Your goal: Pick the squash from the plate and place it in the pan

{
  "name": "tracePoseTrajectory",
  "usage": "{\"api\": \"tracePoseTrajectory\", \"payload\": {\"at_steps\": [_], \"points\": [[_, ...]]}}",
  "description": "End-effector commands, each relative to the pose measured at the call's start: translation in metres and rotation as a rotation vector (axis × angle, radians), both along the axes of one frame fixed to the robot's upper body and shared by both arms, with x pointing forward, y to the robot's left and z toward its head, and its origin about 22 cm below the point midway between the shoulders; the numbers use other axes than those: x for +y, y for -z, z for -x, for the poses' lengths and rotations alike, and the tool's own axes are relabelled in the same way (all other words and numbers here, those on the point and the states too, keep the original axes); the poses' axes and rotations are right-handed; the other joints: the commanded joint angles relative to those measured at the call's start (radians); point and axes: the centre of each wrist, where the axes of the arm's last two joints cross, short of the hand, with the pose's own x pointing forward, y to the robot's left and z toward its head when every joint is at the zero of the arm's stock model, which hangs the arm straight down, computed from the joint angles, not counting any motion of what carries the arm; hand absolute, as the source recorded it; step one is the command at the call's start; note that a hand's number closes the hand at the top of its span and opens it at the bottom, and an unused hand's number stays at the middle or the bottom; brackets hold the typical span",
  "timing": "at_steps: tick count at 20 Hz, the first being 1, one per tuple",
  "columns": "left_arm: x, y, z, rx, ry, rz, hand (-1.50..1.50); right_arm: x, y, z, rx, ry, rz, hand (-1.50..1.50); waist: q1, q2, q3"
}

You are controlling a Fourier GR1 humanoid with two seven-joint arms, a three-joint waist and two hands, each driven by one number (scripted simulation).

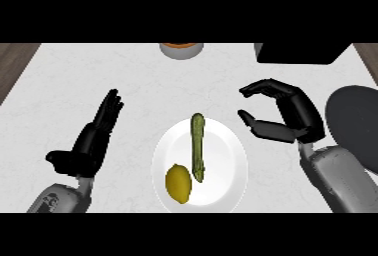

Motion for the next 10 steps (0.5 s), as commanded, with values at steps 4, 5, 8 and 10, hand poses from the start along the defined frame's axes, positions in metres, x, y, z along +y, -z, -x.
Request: {"api": "tracePoseTrajectory", "payload": {"at_steps": [4, 5, 8, 10], "points": [[-0.008, 0.008, 0.021, 0.002, 0.027, 0.038, 0.00, -0.044, 0.056, 0.026, -0.026, -0.142, 0.090, -1.50, -0.024, -0.004, 0.000], [0.002, 0.016, 0.030, 0.002, 0.033, 0.029, 0.00, -0.033, 0.033, 0.024, -0.064, -0.127, 0.160, -1.50, -0.026, -0.006, -0.001], [-0.029, 0.025, 0.032, -0.003, 0.022, 0.033, 0.00, -0.042, 0.033, 0.000, -0.091, -0.134, 0.233, -1.50, -0.020, -0.002, -0.001], [-0.009, 0.015, 0.021, 0.000, 0.025, 0.024, 0.00, -0.033, 0.014, -0.002, -0.093, -0.167, 0.295, -1.50, -0.023, -0.004, -0.001]]}}
